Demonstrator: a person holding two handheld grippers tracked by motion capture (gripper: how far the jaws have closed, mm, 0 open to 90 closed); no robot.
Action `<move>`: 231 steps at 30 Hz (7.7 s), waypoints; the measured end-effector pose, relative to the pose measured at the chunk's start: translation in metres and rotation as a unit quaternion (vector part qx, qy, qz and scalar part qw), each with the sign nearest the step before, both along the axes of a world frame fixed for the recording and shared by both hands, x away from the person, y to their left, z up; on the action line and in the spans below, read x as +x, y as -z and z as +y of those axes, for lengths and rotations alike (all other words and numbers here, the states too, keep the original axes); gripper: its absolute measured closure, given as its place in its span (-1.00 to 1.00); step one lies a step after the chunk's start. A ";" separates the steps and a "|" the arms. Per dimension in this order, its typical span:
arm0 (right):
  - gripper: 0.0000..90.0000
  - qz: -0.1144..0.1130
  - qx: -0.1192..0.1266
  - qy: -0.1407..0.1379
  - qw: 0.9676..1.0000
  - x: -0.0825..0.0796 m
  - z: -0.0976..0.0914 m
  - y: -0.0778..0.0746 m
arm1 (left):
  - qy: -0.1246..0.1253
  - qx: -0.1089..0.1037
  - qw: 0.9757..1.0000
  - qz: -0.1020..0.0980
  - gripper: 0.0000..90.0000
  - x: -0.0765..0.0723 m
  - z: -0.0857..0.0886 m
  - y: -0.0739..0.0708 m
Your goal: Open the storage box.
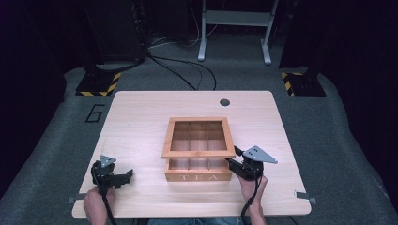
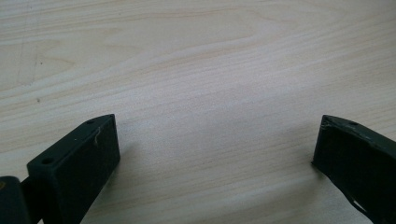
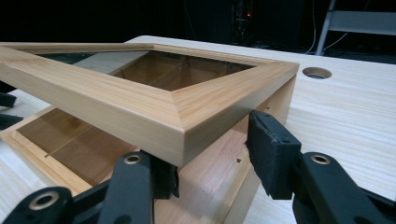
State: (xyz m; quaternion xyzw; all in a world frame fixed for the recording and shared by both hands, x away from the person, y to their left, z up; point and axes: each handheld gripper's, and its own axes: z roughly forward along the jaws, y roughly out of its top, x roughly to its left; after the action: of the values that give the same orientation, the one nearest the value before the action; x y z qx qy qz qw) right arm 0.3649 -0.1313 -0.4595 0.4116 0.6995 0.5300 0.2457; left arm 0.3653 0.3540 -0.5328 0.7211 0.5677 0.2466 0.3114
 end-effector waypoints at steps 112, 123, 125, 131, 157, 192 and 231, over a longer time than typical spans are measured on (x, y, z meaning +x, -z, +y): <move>0.28 -0.056 0.050 0.003 0.997 0.061 -0.003 -0.086 | 0.001 0.001 1.000 0.001 -0.99 0.000 0.000 0.000; 0.28 -0.057 0.049 0.004 0.997 0.062 -0.003 -0.086 | 0.001 0.001 1.000 0.001 -0.99 0.000 0.000 0.000; 0.28 -0.057 0.049 0.003 0.997 0.062 -0.003 -0.086 | 0.001 0.001 1.000 0.001 -0.99 0.000 0.000 0.000; 0.28 -0.057 0.050 0.003 0.997 0.062 -0.003 -0.086 | 0.001 0.001 1.000 0.001 -0.99 0.000 0.000 0.000; 0.28 -0.058 0.050 0.004 0.997 0.061 -0.003 -0.086 | 0.001 0.001 1.000 0.001 -0.99 0.000 0.000 0.000; 0.28 -0.058 0.051 0.004 0.997 0.062 -0.003 -0.086 | 0.001 0.001 1.000 0.001 -0.99 0.000 0.000 0.000; 0.28 -0.060 0.051 0.002 0.997 0.057 -0.004 -0.082 | 0.002 0.001 1.000 0.001 -0.99 0.000 0.000 0.000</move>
State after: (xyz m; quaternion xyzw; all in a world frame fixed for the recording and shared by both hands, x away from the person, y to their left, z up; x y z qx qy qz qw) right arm 0.4219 -0.1352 -0.3773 0.3927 0.6548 0.5879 0.2672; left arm 0.3651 0.3542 -0.5326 0.7226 0.5667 0.2458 0.3103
